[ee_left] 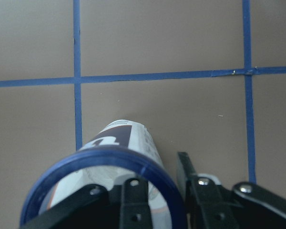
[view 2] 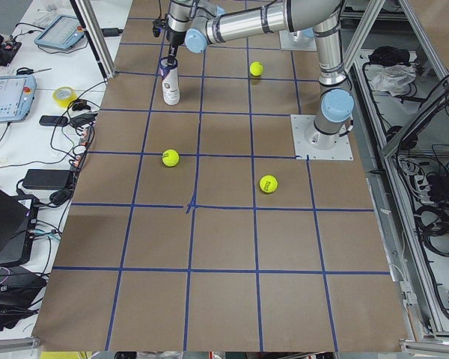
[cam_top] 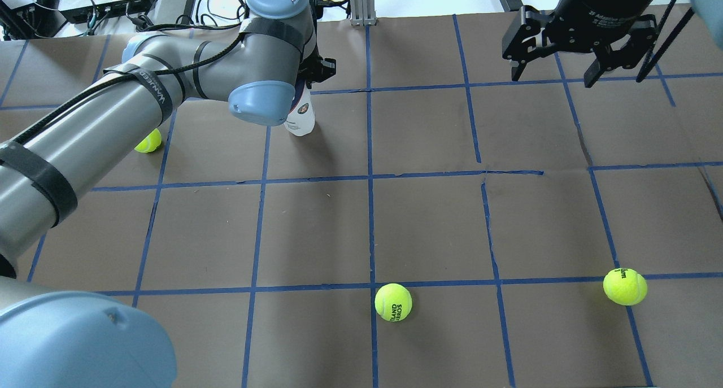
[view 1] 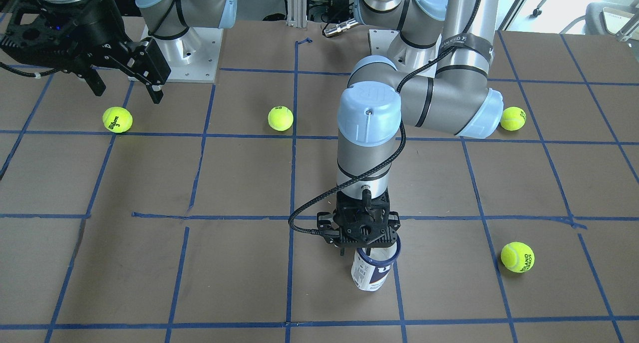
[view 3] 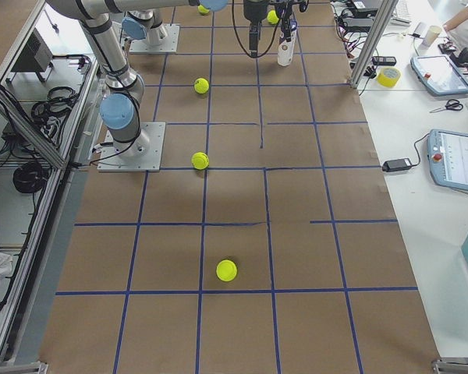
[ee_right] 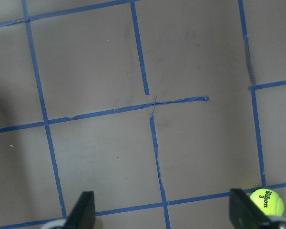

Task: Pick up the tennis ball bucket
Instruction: 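Lift the can's lid end with the left gripper, tilting it upright, then release the upright can and raise the left gripper away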

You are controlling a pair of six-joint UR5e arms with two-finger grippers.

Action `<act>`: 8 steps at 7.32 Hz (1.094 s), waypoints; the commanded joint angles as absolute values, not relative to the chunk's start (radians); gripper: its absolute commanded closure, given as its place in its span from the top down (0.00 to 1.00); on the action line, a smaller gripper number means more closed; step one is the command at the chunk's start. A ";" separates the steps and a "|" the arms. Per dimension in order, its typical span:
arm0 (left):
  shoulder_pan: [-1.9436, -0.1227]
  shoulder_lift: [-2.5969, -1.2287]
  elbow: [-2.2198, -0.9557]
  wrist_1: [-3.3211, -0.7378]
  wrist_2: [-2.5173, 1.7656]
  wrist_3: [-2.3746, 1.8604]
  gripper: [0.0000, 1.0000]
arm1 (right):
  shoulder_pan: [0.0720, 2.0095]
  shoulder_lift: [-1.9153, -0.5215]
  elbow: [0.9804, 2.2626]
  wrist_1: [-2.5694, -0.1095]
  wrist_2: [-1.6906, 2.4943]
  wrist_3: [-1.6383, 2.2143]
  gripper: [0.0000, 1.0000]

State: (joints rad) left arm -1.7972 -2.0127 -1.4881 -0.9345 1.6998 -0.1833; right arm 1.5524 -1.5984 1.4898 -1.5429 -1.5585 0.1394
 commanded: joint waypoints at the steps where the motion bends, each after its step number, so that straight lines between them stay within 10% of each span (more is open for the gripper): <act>1: -1.798 -1.980 -1.438 -1.050 1.700 -0.184 1.00 | 1.552 -1.598 1.491 -1.540 -1.557 0.141 1.00; 8: -1.696 -1.905 -1.287 -1.377 1.620 -0.169 1.00 | 1.552 -1.598 1.496 -1.540 -1.557 0.141 1.00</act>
State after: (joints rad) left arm -1.7498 -1.9327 -1.2983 -1.3125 1.6567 -0.1762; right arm 1.5524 -1.5984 1.4956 -1.5413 -1.5570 0.1411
